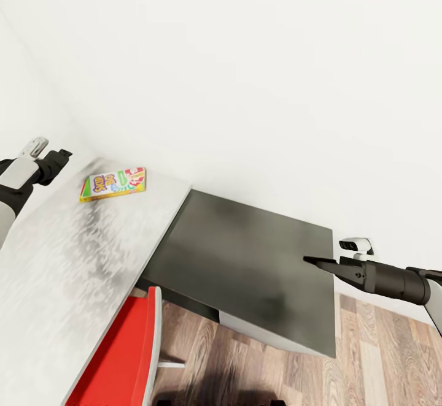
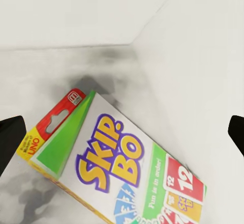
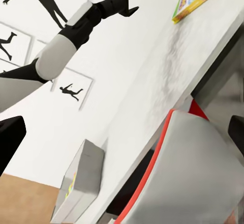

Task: Put all the toys in the child's room - the three board games (two on the bed and one on the table), the two jigsaw puzzles on the table, and the tennis ball on the table - inside the toy box on the table in the child's room.

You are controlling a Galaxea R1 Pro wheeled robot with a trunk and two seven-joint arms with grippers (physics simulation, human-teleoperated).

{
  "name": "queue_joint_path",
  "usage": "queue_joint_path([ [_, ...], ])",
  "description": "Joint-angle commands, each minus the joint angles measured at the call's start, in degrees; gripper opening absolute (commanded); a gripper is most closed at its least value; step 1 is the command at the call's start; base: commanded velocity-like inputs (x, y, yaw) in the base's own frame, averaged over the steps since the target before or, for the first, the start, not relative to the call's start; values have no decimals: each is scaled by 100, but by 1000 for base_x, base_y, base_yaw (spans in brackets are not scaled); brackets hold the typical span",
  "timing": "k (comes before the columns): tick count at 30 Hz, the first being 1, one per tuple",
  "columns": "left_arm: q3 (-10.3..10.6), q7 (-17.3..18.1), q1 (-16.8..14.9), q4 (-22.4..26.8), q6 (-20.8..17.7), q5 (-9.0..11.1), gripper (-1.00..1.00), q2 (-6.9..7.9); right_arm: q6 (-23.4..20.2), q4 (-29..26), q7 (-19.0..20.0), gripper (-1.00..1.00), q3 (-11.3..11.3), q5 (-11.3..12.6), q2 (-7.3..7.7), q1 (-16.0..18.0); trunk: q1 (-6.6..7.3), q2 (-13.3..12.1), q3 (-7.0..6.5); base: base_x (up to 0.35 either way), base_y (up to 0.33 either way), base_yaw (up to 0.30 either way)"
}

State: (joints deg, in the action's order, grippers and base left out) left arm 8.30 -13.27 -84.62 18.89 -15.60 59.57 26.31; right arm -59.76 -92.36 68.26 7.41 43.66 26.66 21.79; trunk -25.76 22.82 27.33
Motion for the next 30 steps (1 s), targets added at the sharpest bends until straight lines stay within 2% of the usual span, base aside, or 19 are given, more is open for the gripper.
queue_joint_path([
  [1, 48, -43, -4, 11, -11, 56, 100, 6, -24, -1, 14, 100, 1, -1, 2, 4, -3, 10, 18, 0, 0, 0],
  [30, 30, 93, -53, -16, 32, 55, 100, 22, -24, -1, 20, 100, -70, -16, -18, 2, -3, 10, 290, 0, 0, 0],
])
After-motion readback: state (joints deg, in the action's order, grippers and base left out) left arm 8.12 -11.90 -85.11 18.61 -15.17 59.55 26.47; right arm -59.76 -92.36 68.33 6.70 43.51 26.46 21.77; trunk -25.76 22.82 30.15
